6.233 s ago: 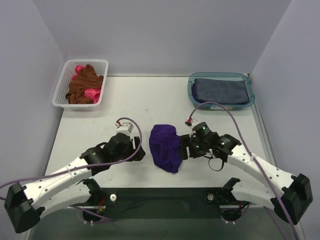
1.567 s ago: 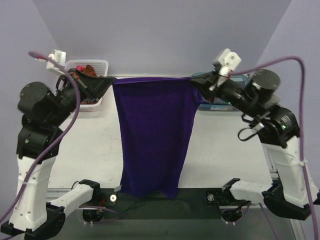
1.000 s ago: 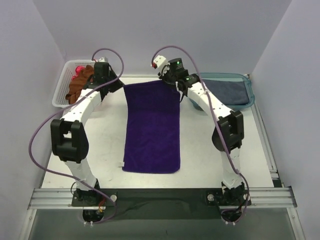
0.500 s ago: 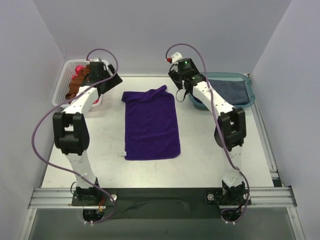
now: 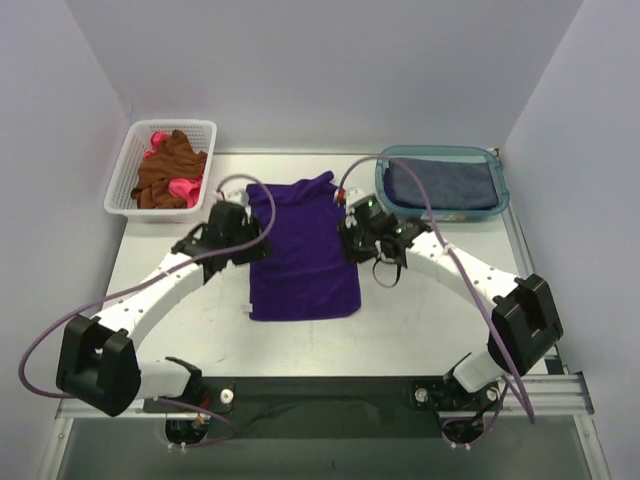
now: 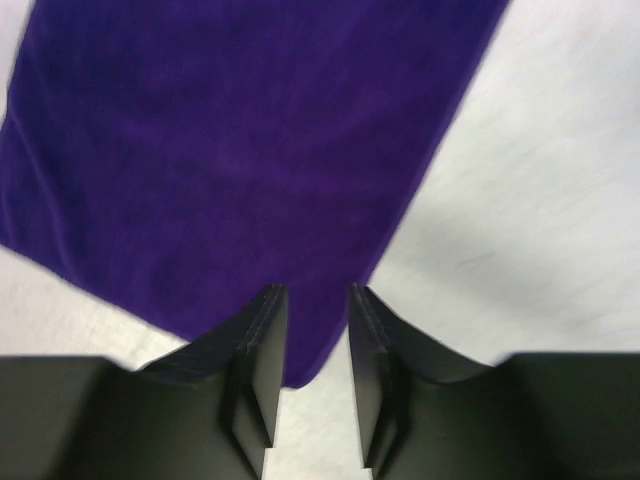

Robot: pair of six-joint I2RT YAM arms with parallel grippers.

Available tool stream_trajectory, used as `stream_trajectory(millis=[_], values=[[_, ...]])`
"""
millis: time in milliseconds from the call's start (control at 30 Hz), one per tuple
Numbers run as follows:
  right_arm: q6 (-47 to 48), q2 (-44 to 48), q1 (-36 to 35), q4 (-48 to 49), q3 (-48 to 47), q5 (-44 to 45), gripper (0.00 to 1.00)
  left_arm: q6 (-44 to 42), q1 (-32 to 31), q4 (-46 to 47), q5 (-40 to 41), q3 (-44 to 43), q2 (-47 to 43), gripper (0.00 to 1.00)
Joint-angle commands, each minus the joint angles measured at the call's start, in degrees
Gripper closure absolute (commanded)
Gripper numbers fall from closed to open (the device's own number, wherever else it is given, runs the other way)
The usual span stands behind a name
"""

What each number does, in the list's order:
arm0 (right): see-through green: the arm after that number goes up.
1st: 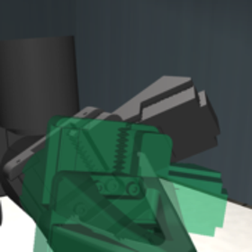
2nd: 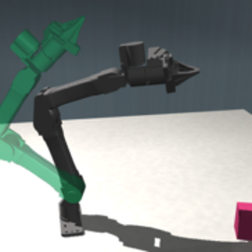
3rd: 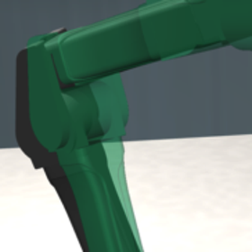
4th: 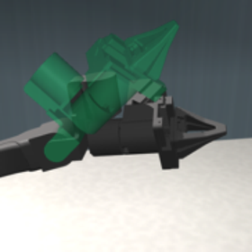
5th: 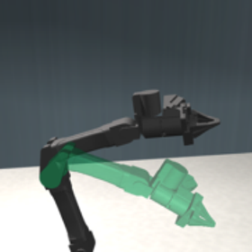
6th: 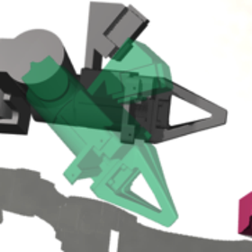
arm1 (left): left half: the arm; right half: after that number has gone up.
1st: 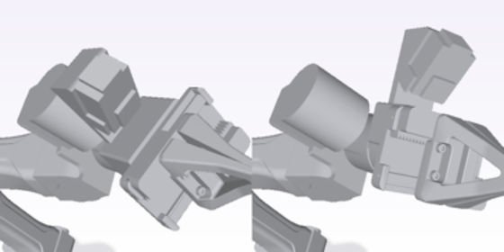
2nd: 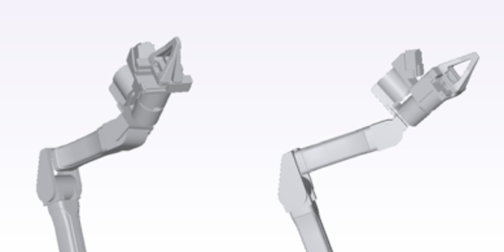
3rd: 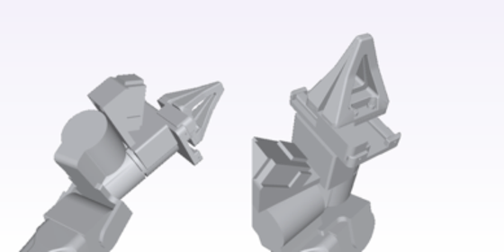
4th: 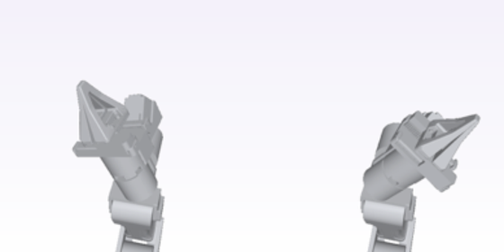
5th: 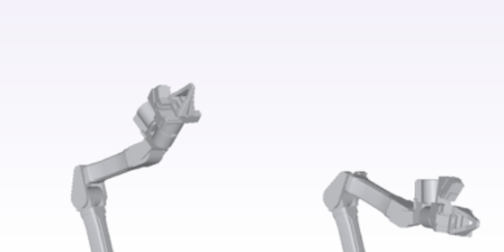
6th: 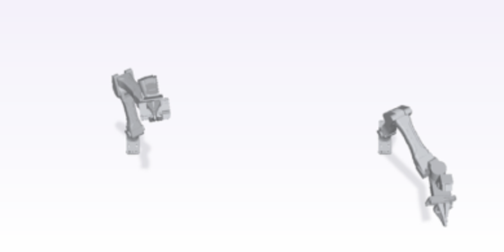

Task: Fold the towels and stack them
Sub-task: Flatten out the crumpled towel

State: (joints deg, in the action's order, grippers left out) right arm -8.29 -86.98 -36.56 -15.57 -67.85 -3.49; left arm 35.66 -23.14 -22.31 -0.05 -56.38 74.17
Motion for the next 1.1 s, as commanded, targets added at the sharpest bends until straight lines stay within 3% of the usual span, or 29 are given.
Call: stream_trajectory(millis=[0,367,633,867,1067], values=[[-8.49,0.41,-2.2,-2.01,6.13,-4.77,0.74,1.87,-3.22,-4.68,0.67,7.22,-0.25,0.48],[-11.3,-8.47,-6.07,-2.09,12.92,-6.8,0.82,3.19,-11.49,-6.69,3.48,10.41,8.88,0.51],[-12.27,-6.19,-6.77,-7.45,18.37,-8.37,0.86,3.36,-13.16,-11.79,0.06,15.5,10.12,0.52],[-17.79,0.92,-10.02,-11.14,28.73,-16.28,0.85,7.49,-16.5,-15.04,-7.67,23.85,1.08,0.52],[-22.37,10.06,-14.51,-13.16,33.31,-15.41,0.82,12.76,-22.65,-19.42,-13.83,26.5,-8.94,0.52]])
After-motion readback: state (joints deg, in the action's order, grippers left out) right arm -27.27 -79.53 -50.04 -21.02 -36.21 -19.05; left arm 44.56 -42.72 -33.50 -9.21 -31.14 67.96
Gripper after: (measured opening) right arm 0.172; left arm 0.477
